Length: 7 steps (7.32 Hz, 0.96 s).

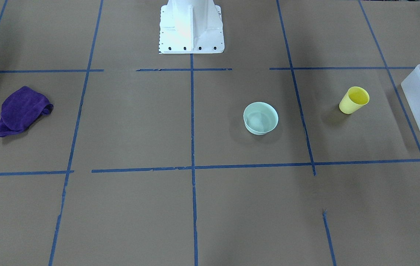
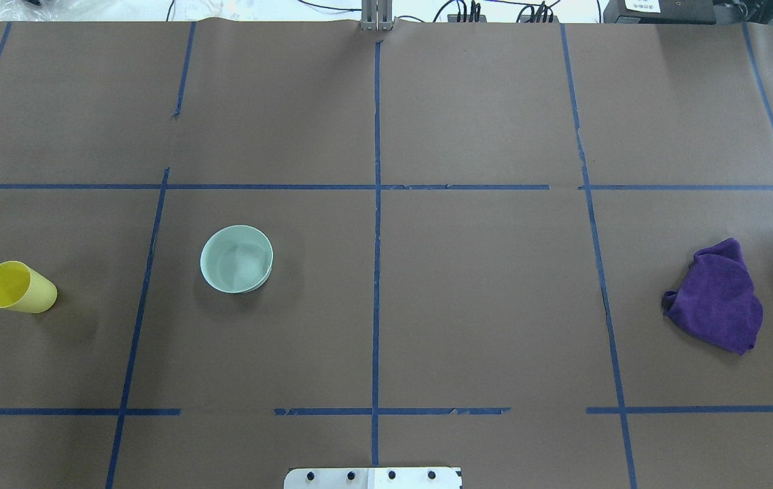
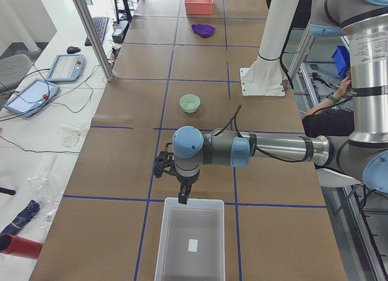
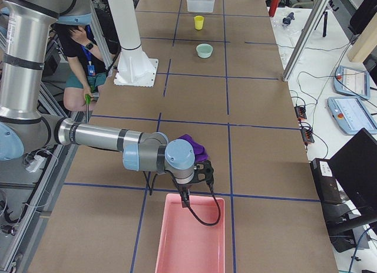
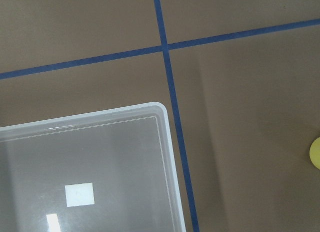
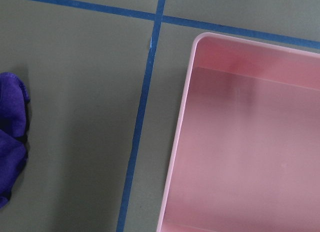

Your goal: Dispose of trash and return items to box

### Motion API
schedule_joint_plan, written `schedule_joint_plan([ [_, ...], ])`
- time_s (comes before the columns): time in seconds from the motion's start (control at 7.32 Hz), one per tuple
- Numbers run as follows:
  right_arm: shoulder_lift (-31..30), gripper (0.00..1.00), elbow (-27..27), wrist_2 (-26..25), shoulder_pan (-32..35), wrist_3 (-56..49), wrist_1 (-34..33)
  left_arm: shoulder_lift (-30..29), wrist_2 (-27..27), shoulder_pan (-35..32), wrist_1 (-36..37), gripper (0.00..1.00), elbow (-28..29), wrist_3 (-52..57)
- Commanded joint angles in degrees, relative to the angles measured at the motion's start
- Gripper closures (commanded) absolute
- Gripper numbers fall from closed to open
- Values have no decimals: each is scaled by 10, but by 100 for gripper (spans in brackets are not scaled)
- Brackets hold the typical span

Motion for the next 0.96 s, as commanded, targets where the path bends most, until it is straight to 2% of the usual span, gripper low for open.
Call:
schedule_joint_plan([
  [0.0,0,0,0,0,0,1,3,-7,4,2,0,0,0,2],
  [0.41,1,0,1,2,0,2,2,-17,3,2,-10,0,-6,1],
  [0.68,4,0,3,2,0,3,3,-20,3,11,-118,0,-1,0],
  [0.82,5,0,3,0,-3,4,61,-22,3,13,-200,0,10,-5],
])
